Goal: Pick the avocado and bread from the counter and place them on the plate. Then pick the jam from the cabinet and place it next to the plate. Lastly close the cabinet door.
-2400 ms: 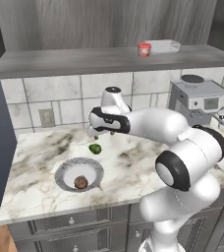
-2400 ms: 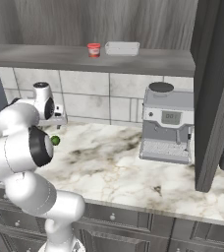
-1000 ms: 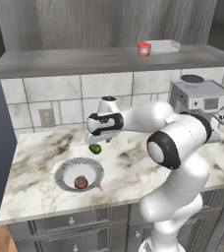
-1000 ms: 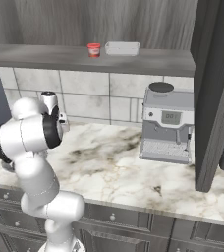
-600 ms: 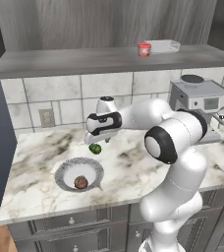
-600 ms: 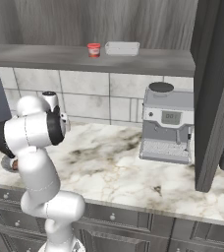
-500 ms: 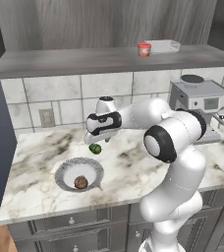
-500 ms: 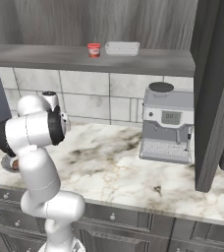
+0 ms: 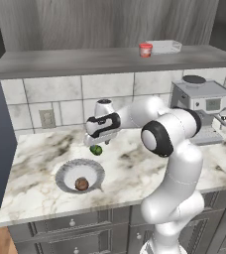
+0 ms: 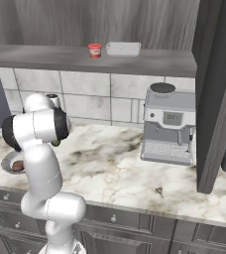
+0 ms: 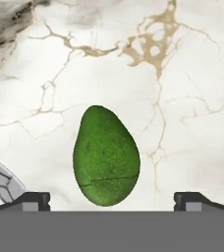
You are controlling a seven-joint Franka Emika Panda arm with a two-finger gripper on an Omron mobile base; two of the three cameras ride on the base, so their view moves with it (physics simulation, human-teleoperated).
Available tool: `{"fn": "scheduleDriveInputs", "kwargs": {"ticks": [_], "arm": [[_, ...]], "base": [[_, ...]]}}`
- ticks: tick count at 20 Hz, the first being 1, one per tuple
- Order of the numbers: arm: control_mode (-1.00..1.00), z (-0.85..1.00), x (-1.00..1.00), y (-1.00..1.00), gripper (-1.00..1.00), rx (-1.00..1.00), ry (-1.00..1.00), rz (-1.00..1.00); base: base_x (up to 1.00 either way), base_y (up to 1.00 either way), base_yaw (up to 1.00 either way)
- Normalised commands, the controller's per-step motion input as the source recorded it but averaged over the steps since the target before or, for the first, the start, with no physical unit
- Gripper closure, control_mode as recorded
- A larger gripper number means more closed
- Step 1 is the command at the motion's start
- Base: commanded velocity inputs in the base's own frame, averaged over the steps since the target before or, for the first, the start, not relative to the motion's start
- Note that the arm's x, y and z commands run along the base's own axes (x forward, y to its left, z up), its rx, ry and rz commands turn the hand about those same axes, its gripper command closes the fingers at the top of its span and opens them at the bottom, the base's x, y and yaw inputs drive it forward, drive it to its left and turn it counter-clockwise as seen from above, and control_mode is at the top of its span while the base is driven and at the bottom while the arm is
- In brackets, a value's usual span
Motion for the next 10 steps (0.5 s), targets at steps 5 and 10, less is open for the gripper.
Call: {"fn": "scheduleDriveInputs", "kwargs": {"ticks": [5, 10], "arm": [[-1.0, -0.12, 0.07, 0.07, -1.0, -0.01, 0.03, 0.0], [-1.0, -0.13, 0.03, 0.02, -1.0, -0.01, 0.02, 0.0]], "base": [[0.0, 0.0, 0.0], [0.0, 0.0, 0.0]]}}
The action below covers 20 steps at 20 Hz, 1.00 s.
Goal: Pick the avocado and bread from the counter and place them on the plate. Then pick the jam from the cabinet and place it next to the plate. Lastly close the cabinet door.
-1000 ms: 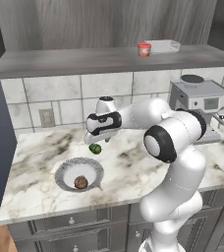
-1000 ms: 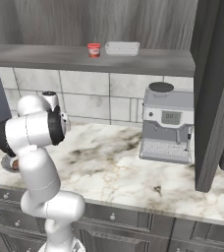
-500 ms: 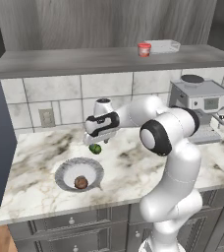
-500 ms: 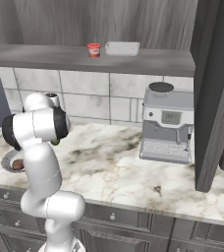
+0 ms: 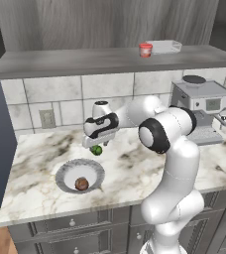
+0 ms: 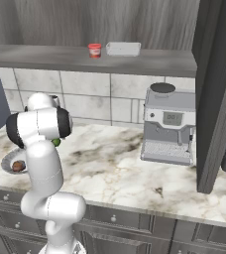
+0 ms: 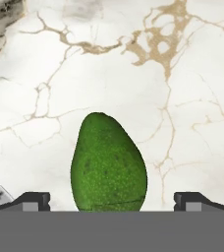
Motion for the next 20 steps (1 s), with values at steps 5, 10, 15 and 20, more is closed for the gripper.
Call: {"fn": "scheduleDriveInputs", "kwargs": {"ticks": [5, 10, 15, 20], "arm": [[-1.0, -0.17, 0.01, 0.01, -1.0, -0.01, 0.02, 0.0], [-1.0, -0.16, 0.0, 0.01, -1.0, -0.01, 0.02, 0.0], [-1.0, -0.15, 0.0, 0.03, -1.0, -0.02, 0.03, 0.0], [-1.0, -0.11, 0.0, 0.06, 1.0, -0.03, 0.03, 0.0]], "base": [[0.0, 0.0, 0.0], [0.0, 0.0, 0.0], [0.0, 0.0, 0.0], [0.0, 0.0, 0.0]]}}
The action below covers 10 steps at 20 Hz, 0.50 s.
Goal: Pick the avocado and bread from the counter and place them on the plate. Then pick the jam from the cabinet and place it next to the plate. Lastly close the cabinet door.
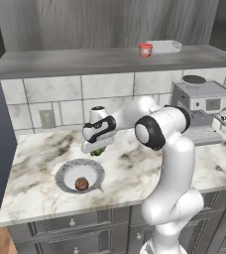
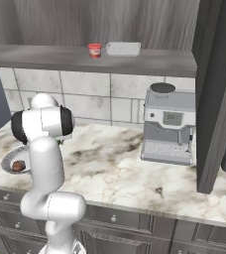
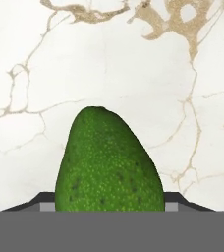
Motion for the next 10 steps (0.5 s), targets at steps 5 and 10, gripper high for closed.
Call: {"fn": "scheduleDriveInputs", "kwargs": {"ticks": [5, 10], "arm": [[-1.0, -0.03, 0.0, 0.0, 1.0, 0.0, 0.0, 0.0], [-1.0, 0.05, -0.15, 0.0, 1.0, 0.0, -0.02, 0.0]], "base": [[0.0, 0.0, 0.0], [0.0, 0.0, 0.0]]}}
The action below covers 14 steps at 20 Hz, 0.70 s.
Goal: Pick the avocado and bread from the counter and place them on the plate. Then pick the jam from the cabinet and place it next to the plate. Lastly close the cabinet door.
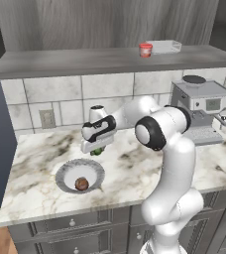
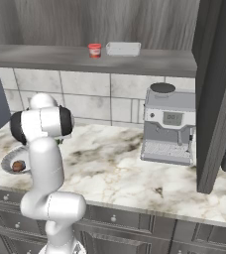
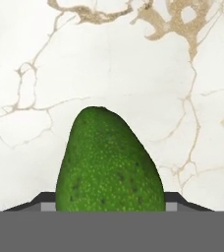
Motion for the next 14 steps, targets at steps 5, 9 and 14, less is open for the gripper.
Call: {"fn": "scheduleDriveInputs", "kwargs": {"ticks": [5, 9, 14], "arm": [[-1.0, 0.36, -0.37, 0.0, 1.0, 0.0, -0.09, 0.0], [-1.0, 0.52, -0.38, 0.0, 1.0, 0.0, -0.09, 0.0], [-1.0, 0.38, -0.63, 0.0, 1.0, 0.03, -0.04, 0.02]], "base": [[0.0, 0.0, 0.0], [0.0, 0.0, 0.0], [0.0, 0.0, 0.0]]}}
